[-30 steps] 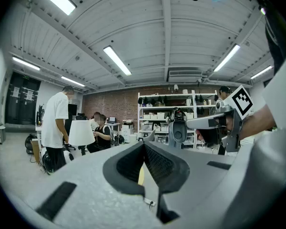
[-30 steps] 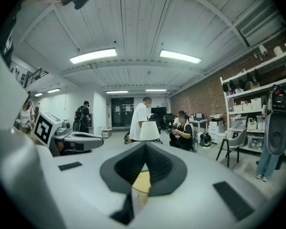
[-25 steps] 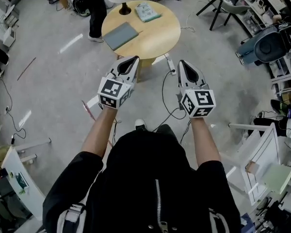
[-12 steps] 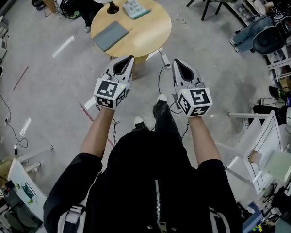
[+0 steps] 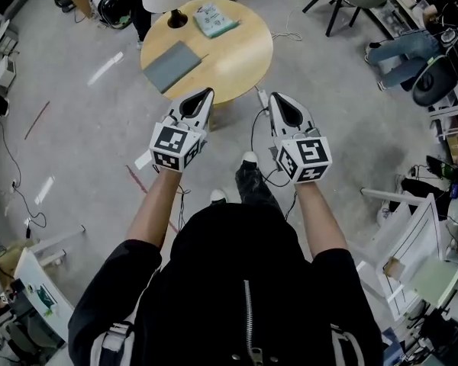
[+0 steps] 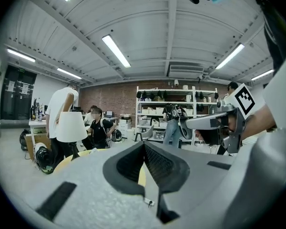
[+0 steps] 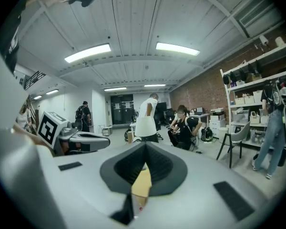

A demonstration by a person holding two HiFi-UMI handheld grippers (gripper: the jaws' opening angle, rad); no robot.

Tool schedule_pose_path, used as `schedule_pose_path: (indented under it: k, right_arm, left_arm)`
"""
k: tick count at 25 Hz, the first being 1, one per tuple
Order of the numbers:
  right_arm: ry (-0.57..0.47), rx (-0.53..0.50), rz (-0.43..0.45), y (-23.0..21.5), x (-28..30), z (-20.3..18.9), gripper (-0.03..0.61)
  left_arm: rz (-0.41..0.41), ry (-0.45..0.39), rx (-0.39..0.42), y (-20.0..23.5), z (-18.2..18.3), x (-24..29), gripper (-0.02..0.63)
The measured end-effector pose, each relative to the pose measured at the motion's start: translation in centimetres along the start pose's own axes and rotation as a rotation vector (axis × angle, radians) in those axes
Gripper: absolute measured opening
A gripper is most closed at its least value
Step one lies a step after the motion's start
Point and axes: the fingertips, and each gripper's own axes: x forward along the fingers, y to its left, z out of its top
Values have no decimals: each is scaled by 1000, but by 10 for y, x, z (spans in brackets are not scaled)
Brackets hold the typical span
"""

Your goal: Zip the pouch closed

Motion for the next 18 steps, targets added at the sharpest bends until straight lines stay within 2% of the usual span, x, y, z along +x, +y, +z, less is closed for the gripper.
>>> schedule_pose_path:
  k: [9,18]
  right_arm:
    - [18,-32,139,-64,68,13,5]
    - [43,-35,284,-91,120,19,5]
  left_arm:
    - [113,18,-30,27,11,81,6]
    - [235,50,-58,51,13,109,6]
